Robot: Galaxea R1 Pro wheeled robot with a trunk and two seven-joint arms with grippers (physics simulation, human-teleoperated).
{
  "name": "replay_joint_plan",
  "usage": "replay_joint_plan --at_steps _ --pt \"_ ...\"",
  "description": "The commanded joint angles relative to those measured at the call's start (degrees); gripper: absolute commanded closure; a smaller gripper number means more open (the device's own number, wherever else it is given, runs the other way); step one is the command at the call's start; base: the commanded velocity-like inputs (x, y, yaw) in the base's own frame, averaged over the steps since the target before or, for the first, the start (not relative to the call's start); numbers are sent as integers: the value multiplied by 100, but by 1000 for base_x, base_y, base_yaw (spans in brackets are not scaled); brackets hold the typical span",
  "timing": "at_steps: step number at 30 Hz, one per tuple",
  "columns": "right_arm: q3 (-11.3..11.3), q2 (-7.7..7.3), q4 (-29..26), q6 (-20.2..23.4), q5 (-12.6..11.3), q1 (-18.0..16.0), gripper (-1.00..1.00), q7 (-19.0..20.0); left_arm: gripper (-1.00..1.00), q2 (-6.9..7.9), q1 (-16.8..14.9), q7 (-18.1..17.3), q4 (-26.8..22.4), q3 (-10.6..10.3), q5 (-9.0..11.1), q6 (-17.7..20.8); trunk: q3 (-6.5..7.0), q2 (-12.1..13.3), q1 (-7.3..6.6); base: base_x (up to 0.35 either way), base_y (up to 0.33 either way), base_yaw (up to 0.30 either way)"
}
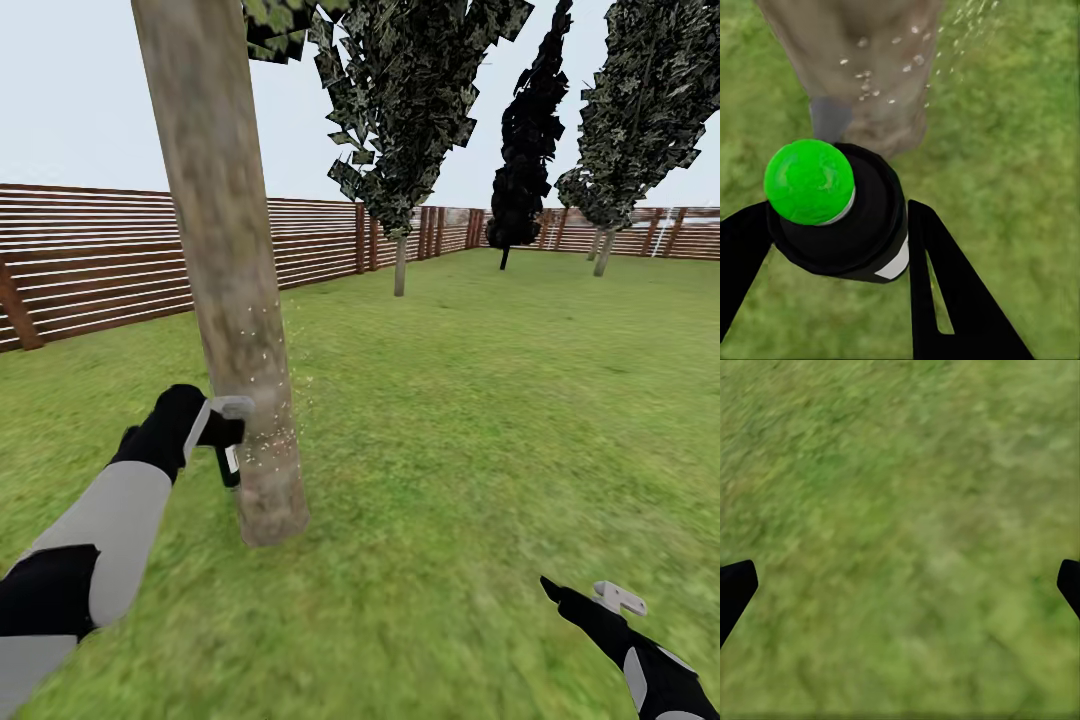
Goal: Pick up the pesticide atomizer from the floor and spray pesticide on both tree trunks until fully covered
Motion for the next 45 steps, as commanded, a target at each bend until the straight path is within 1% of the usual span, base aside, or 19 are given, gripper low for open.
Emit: replay_joint_plan --at_steps 1,3,7,9,13,16,17,18,21,23,25,26,27,29,31,32,34,37,45 --pt "0 0 0 0 0 0 -100 1 100 5 -69 1 37 -109 -4 7 -1 0 0 0 0 0" --pt "0 0 0 0 0 0 -100 -1 100 4 -335 1 397 -257 -4 13 -1 0 0 0 0 0" --pt "0 0 -1 0 0 0 -100 -2 100 1 -707 1 1010 -362 -11 14 -1 0 0 0 0 0" --pt "0 0 0 0 0 0 -100 -2 100 1 -768 1 1063 -371 -11 14 -1 0 0 0 0 0" --pt "-1 0 1 0 0 0 -100 -1 100 51 -1093 1 1237 -374 -10 14 -1 0 0 0 0 0" --pt "0 0 3 0 0 0 -100 -2 100 115 -1468 1 1692 -375 -11 14 -1 0 0 0 0 0" --pt "0 0 1 0 0 0 -100 -2 100 171 -1711 1 1836 -375 -11 16 -1 0 0 0 0 0" --pt "0 0 1 0 0 0 -100 -2 100 185 -1844 1 1870 -380 -11 15 -1 0 0 0 0 0" --pt "0 0 1 0 0 0 -100 -2 100 193 -2071 1 1910 -383 -11 18 -1 0 0 0 0 0" --pt "0 0 4 0 0 0 -100 -2 100 194 -2282 1 2160 -383 -11 18 -1 0 0 0 0 0" --pt "0 0 5 0 0 0 -100 -2 100 194 -2616 1 2481 -383 -11 15 -1 0 0 0 0 0" --pt "0 0 5 0 0 0 -100 -2 100 196 -2707 1 2540 -383 -25 15 -1 0 0 0 0 0" --pt "0 0 4 0 0 0 -100 -2 100 226 -2778 1 2578 -383 -195 19 -1 0 0 0 0 0" --pt "0 0 4 -1 0 0 -100 -2 100 286 -2829 1 2735 -383 -575 18 -1 0 0 0 0 0" --pt "0 0 7 -2 0 0 -100 -2 100 365 -2843 1 3067 -383 -762 15 -1 0 0 0 0 0" --pt "0 0 7 -1 0 0 -100 -2 100 486 -2846 1 3162 -383 -816 14 -1 0 0 0 0 0" --pt "0 0 7 0 0 0 -100 -2 100 588 -2847 1 3196 -383 -837 14 -1 0 0 0 0 0" --pt "0 0 8 0 0 0 -100 -2 100 641 -2847 1 3213 -383 -845 14 -1 0 0 -104 97 -51" --pt "0 0 7 -2 0 0 -100 -2 100 659 -2848 0 3217 -379 -839 14 -1 0 0 -64 288 -264"
